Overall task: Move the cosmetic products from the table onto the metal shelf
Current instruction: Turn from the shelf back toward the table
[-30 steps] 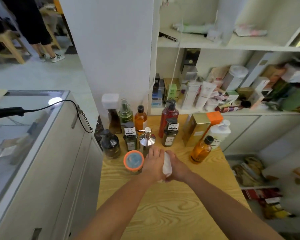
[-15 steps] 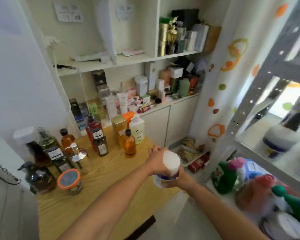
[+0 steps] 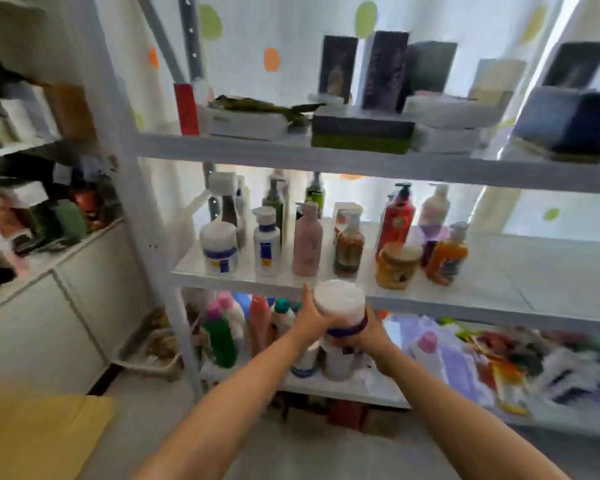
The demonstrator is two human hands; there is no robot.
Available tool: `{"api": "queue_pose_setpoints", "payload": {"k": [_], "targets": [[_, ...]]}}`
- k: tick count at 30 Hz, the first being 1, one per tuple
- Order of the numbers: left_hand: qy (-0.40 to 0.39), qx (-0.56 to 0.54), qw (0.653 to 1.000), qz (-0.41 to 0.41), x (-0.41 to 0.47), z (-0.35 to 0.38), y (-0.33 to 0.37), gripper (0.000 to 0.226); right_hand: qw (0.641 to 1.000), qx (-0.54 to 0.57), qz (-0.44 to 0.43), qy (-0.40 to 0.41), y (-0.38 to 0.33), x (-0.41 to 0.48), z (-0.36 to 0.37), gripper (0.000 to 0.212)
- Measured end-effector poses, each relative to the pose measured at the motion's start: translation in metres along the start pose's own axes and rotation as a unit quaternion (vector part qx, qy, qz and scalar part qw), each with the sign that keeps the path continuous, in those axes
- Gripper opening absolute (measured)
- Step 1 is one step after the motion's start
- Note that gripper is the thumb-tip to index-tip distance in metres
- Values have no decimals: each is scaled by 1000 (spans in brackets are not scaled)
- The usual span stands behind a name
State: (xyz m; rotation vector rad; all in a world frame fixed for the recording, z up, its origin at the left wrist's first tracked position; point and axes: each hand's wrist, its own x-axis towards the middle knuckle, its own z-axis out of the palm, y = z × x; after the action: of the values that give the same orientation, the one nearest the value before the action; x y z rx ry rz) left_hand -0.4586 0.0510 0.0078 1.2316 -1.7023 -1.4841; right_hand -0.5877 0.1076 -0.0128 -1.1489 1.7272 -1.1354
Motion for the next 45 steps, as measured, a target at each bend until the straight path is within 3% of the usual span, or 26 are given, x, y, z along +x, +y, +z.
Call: {"api": "queue_pose_setpoints", "payload": {"k": [5, 7, 10, 13, 23, 27, 33, 41, 45], "targets": [[-126, -59, 990, 20, 10, 133, 44, 119, 983, -76, 28, 164, 29, -25, -116, 103], [-159, -66, 985, 21, 17, 180, 56, 121, 974, -94, 61, 197, 40, -35, -153, 100], [-191, -64, 979, -6, 30, 238, 64, 73, 962, -105, 109, 226, 60, -41, -202, 87], [-232, -22, 972, 30, 48, 284, 67, 65, 957, -91, 117, 249, 79, -38, -245, 76], [-180, 10, 980, 91, 158, 396, 104, 67, 946, -89, 142, 278, 109, 53, -371, 51], [-155, 16, 984, 85, 187, 420, 99, 79, 953, -54, 156, 252, 124, 76, -398, 78], [-124, -22, 989, 72, 231, 433, 93, 68, 976, -71, 115, 171, 138, 128, -425, 79], [-14, -53, 995, 88, 322, 473, 78, 66, 987, -103, 35, 115, 165, 221, -457, 41], [71, -29, 992, 105, 357, 481, 76, 75, 991, -101, 7, 87, 173, 261, -466, 45]]}}
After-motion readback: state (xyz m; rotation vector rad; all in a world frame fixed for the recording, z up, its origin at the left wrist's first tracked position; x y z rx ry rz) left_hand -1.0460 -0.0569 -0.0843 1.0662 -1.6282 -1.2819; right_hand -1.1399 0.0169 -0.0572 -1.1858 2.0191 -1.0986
